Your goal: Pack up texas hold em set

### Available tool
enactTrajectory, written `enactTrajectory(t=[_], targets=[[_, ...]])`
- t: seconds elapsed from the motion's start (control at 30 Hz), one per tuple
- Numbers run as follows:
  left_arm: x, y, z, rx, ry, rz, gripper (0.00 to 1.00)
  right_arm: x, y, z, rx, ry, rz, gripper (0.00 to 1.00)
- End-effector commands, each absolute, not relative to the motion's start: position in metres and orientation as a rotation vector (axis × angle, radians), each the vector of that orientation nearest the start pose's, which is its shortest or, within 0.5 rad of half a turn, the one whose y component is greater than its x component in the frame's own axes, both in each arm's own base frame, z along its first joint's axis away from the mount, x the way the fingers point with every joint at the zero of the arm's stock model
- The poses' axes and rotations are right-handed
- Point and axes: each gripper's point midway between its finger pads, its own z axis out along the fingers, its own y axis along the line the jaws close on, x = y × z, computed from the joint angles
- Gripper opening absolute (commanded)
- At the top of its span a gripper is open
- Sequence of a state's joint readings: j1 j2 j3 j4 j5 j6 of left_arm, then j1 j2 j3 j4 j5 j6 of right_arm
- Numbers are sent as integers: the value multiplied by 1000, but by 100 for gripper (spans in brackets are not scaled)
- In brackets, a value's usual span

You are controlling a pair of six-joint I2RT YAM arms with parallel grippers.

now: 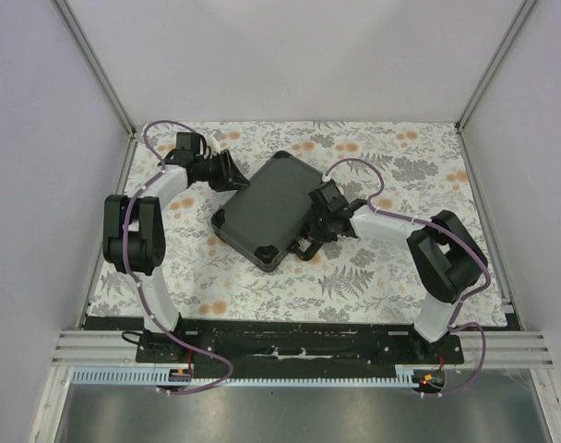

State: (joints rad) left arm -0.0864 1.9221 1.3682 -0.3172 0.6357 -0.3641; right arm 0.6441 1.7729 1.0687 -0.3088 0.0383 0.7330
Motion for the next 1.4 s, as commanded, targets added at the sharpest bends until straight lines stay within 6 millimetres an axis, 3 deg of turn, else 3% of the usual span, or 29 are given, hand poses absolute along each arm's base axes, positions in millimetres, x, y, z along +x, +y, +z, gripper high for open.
enactTrajectory(t=[0.0,0.23,0.33,0.63,0.8,0.93,1.1,1.17,1.23,1.3,1.37], targets=[[435,-142,51,-117,2571,-863,41,327,257,10,178,2625,361,0],[408,-139,25,-158,2743,-768,31,328,261,-7,226,2625,384,0],[397,-143,20,-165,2765,-812,29,326,260,-15,253,2621,395,0],[378,-166,21,-142,2785,-971,24,331,266,-27,334,2554,475,0],[382,-160,24,-156,2789,-906,24,333,268,-25,348,2527,507,0],[398,-147,32,-174,2765,-790,25,334,262,-1,332,2497,495,0],[437,-116,62,-239,2669,-590,34,333,246,46,296,2452,449,4],[454,-102,84,-262,2603,-523,42,332,241,69,269,2427,438,10],[464,-91,107,-224,2554,-464,57,329,234,89,231,2431,420,17],[468,-80,128,-197,2528,-383,73,320,223,102,204,2468,366,28],[467,-73,149,-179,2492,-337,78,309,212,115,188,2484,343,36]])
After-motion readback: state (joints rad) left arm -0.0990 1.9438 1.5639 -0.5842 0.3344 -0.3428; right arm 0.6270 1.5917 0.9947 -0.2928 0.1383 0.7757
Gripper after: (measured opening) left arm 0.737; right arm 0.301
